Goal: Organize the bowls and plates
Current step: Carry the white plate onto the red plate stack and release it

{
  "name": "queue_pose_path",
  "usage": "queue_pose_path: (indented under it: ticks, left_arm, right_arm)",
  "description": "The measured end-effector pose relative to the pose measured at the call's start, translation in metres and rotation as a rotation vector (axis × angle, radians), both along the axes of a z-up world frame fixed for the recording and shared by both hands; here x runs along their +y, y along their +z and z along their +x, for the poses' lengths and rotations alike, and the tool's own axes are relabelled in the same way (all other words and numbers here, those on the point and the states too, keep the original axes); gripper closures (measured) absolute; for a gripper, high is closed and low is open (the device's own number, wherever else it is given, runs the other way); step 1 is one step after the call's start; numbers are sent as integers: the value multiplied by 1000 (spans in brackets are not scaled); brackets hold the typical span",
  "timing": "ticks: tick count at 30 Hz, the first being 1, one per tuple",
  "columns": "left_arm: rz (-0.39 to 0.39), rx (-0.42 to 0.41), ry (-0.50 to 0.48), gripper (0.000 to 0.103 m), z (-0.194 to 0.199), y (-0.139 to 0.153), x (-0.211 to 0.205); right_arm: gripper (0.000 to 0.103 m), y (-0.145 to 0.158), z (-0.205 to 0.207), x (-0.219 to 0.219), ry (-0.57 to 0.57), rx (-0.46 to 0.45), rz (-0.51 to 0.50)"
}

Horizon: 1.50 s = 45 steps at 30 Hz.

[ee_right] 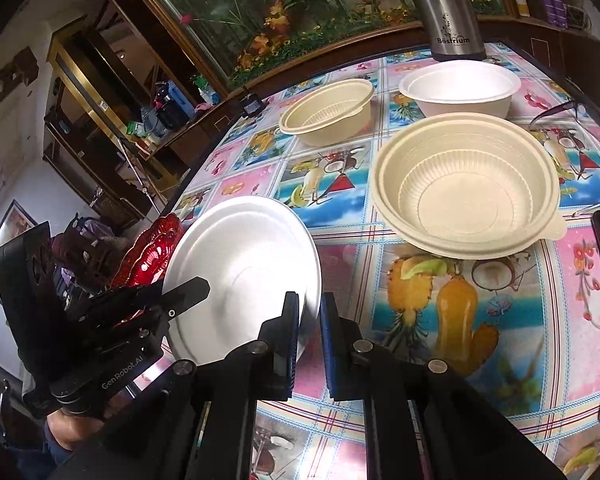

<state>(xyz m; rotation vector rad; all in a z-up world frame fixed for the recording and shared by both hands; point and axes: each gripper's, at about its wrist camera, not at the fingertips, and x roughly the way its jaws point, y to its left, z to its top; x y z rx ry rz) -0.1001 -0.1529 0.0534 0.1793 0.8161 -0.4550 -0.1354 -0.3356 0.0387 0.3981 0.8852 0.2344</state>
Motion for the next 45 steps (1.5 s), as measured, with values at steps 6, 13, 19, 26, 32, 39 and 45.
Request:
queue_pose_path:
  ticks: [6,13,19,26,32,39,45]
  left_arm:
    - [-20,-22,33,84,1,9,14]
    - [-55,-57,114,84,8,25,50]
    - [-82,-84,201,84,13,35,91]
    - [-107,-84,318,84,20,34,142]
    - [-117,-59,402,84,26,21,180]
    - [-130,-4,452,84,35,0,202]
    - [-134,34,466,84,42,-14,207]
  right_arm:
    - [92,10,6,13,20,-14,-22]
    - [91,27,24,48,85,-44,-64]
    - [91,38,46,87,155,-59,-84]
    - [91,45,76,145,244,-58,-82]
    - [91,37,93,188,306,-31,-103]
    - [91,12,105,222,346,25,-139]
    - [91,-4,112,231,350,62,-159]
